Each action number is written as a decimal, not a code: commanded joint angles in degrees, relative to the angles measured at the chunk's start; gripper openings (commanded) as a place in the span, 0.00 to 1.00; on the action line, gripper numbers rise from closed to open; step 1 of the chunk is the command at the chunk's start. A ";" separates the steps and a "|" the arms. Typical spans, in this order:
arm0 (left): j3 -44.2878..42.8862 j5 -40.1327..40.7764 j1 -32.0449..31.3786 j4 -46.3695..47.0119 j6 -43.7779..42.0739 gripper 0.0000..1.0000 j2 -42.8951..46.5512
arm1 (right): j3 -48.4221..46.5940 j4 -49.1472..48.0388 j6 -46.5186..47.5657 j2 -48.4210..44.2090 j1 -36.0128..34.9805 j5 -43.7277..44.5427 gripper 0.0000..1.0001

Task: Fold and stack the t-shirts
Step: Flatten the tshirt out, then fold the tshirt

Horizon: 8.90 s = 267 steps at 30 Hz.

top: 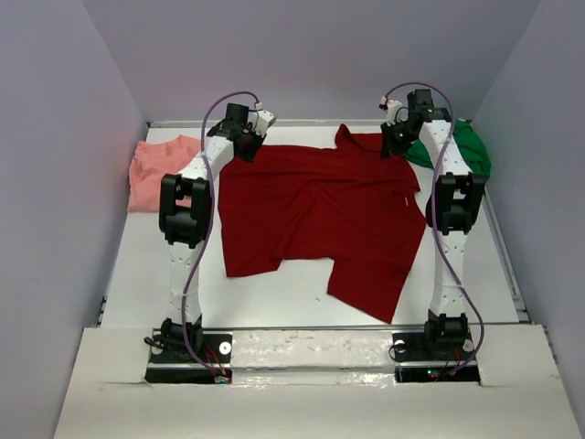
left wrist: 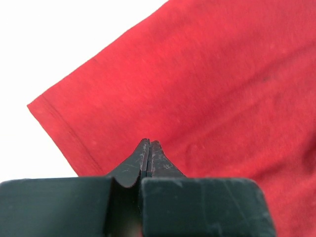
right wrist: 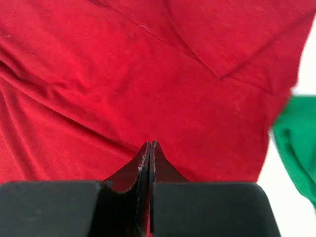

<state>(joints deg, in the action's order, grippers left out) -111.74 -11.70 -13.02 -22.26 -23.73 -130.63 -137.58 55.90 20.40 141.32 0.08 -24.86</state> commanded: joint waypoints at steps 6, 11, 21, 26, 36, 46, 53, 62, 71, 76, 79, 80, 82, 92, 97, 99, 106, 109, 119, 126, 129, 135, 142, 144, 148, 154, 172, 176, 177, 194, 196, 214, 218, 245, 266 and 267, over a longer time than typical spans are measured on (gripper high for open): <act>-4.10 3.35 -0.08 3.01 0.61 0.00 -3.05 | -4.01 0.00 1.30 3.09 -0.60 -0.89 0.00; -5.15 5.63 -0.08 2.84 0.17 0.00 -5.60 | -2.43 -0.44 2.01 3.53 -0.60 -0.28 0.00; -7.00 10.73 -0.08 1.52 -0.97 0.00 -8.77 | -0.06 -0.44 3.24 4.06 -0.60 1.39 0.00; -4.98 15.57 -0.17 3.63 -2.29 0.00 -8.59 | 0.47 -0.18 3.85 4.41 -0.60 2.54 0.00; -3.13 16.98 -0.17 4.16 -2.29 0.00 -8.50 | -1.81 -0.09 3.15 7.83 -0.60 8.42 0.00; -0.23 19.09 -0.26 5.21 -3.25 0.00 -6.83 | -4.80 -3.25 2.98 11.52 -0.60 16.60 0.00; 1.09 26.28 -0.26 6.97 -5.63 0.00 -6.75 | -6.91 -5.79 3.59 14.16 -0.60 21.42 0.00; 1.26 34.20 -1.22 8.37 -7.73 0.00 -6.13 | -7.00 -7.12 6.58 14.69 -0.60 22.49 0.00; 0.65 39.30 -4.56 12.85 -12.22 0.00 -7.09 | -2.88 -6.42 8.51 12.76 -1.66 20.39 0.00; 0.82 41.14 -6.58 14.00 -12.92 0.00 -7.54 | 3.35 -5.80 9.30 6.54 -1.66 14.68 0.00; 1.00 41.76 -7.46 14.53 -12.49 0.00 -6.66 | 5.38 -4.93 10.09 3.54 -1.66 12.39 0.23; 0.74 42.81 -7.72 14.70 -12.40 0.00 -5.61 | 6.87 -4.75 10.27 1.18 -1.66 11.16 0.41; 0.74 45.00 -7.99 14.88 -12.57 0.00 -4.56 | 8.46 -4.75 10.45 -1.29 -1.66 9.75 0.61; 9.95 54.60 -9.66 19.19 -15.65 0.00 9.76 | 17.15 -3.25 9.92 -17.90 -1.66 8.16 1.00; 13.92 40.74 -8.78 5.41 -5.38 0.52 19.36 | 27.26 -4.13 9.22 -28.64 -1.66 8.95 1.00; 16.46 31.07 -7.82 -0.75 -0.46 0.60 23.56 | 33.06 -5.01 8.52 -33.90 -1.66 9.74 1.00; 36.20 9.01 -6.50 -7.27 1.41 0.11 34.46 | 50.20 -8.78 5.18 -47.70 -1.66 9.13 0.97; 45.17 5.74 -6.67 -5.69 0.26 0.00 37.36 | 55.83 -10.54 3.42 -52.18 -1.66 8.25 0.96; 53.73 1.77 -6.76 -5.78 -5.19 0.00 42.56 | 66.65 -12.92 0.43 -59.31 -1.66 7.20 0.95; 55.84 -0.24 -6.76 -5.34 -5.19 0.00 44.41 | 68.85 -13.27 0.08 -60.28 -1.66 7.72 0.95; 56.72 -2.35 -7.11 -5.42 -5.80 0.00 44.49 | 68.76 -13.27 0.08 -59.58 -1.66 7.81 0.95; 59.79 0.36 -9.66 -5.52 -7.12 0.00 45.99 | 68.58 -13.27 -0.01 -58.26 -1.66 7.29 0.95; 64.10 2.82 -10.80 -3.85 -7.48 0.00 46.43 | 67.44 -13.10 -0.36 -56.15 -1.66 6.85 0.94; 65.51 4.75 -11.33 -2.71 -7.39 0.00 45.99 | 67.00 -12.75 -0.37 -55.89 -1.66 6.85 0.94; 67.36 9.32 -12.21 -0.59 -6.07 0.00 44.15 | 66.91 -12.39 -0.19 -55.89 -1.66 6.84 0.94; 69.64 13.72 -13.52 1.78 -4.58 0.00 41.34 | 67.79 -12.30 0.43 -56.06 -1.66 7.37 0.94; 74.48 24.72 -17.04 -1.46 -6.68 0.00 42.21 | 70.95 -9.49 3.76 -58.52 -1.66 11.41 0.95; 73.87 22.35 -16.96 -3.14 -6.42 0.00 43.00 | 72.01 -9.32 4.47 -59.49 -1.66 12.29 0.95; 73.78 22.17 -16.95 -4.10 -6.33 0.00 43.18 | 72.10 -9.32 4.56 -59.58 -1.66 12.64 0.95; 79.31 28.67 -17.04 -3.23 -7.92 0.00 44.32 | 74.91 -9.14 5.17 -59.93 -1.66 11.85 0.95; 79.05 28.84 -16.95 -3.14 -7.91 0.00 44.32 | 75.00 -9.14 5.09 -59.76 -1.66 11.68 0.95; 61.92 28.49 -17.13 -14.47 -8.44 0.54 53.46 | 73.95 -8.62 4.91 -57.73 -1.66 10.63 0.96; 57.35 30.07 -17.22 -16.23 -8.71 0.57 53.02 | 73.68 -7.74 5.08 -57.21 -1.66 10.97 0.96; 73.16 20.67 -17.31 -18.52 -8.18 0.38 63.57 | 79.48 0.09 7.72 -61.25 -1.66 13.70 0.68; 76.15 24.36 -17.39 -10.08 -11.87 0.37 60.23 | 78.52 2.11 6.67 -62.04 -1.66 14.84 0.68; 76.32 24.45 -17.39 -9.91 -11.96 0.37 60.05 | 78.34 2.20 6.58 -61.86 -1.66 14.84 0.68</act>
<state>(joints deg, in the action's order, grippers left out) -35.38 11.31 -30.26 -32.91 -34.30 -70.24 -58.13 56.66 27.55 80.79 -1.56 -10.87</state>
